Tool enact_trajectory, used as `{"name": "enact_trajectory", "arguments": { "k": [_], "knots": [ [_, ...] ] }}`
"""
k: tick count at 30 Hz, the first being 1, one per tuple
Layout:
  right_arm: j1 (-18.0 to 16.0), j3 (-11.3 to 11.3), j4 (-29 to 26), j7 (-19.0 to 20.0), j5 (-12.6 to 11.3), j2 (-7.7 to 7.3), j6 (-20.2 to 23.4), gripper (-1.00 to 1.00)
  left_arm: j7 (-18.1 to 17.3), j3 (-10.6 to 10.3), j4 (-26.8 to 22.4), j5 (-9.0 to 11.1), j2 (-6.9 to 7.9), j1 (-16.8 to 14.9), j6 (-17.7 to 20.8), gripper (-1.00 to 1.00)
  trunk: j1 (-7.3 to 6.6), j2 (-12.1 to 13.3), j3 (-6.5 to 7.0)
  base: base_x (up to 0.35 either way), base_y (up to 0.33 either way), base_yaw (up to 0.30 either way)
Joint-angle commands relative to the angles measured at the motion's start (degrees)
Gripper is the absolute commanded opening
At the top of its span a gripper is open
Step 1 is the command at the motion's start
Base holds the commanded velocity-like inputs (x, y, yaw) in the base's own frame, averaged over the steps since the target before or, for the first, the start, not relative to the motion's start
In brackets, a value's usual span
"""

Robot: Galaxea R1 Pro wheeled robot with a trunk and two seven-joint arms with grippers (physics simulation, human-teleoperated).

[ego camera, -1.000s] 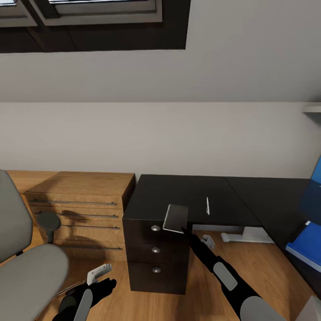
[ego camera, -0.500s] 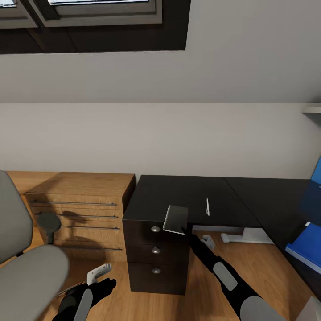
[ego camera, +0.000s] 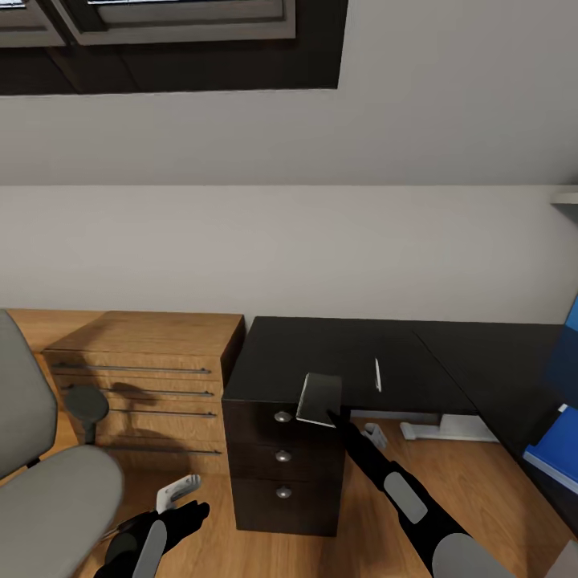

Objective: In the bedroom, organize the workspace by keeping the computer under the desk, ensuring the monitor is on the desk, placing the keyboard on the desk next to the monitor, placing the mouse on the desk next to the keyboard, moving the folder from the swivel chair onto the desk next to the mouse, stacking the notebook on top of the folder with the pen on top of the notebook, and positioning the swivel chair next to the desk.

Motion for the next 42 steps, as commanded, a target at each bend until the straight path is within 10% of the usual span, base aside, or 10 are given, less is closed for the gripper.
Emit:
{"name": "enact_trajectory", "arguments": {
  "k": [1,42],
  "knots": [
    [0.0,0.1,0.0,0.1,-0.6,-0.01,0.3,1.0,0.4,0.1,-0.1,0.6,-0.03,0.0,0.2,1.0,0.0,0.0,-0.06,0.019,0.008,0.0],
    [0.0,0.3,0.1,0.0,-0.4,1.44,0.2,1.0,0.4,0.1,0.0,0.6,0.02,0.0,0.2,1.0,0.0,0.0,-0.06,0.028,0.005,0.0]
  ]
}}
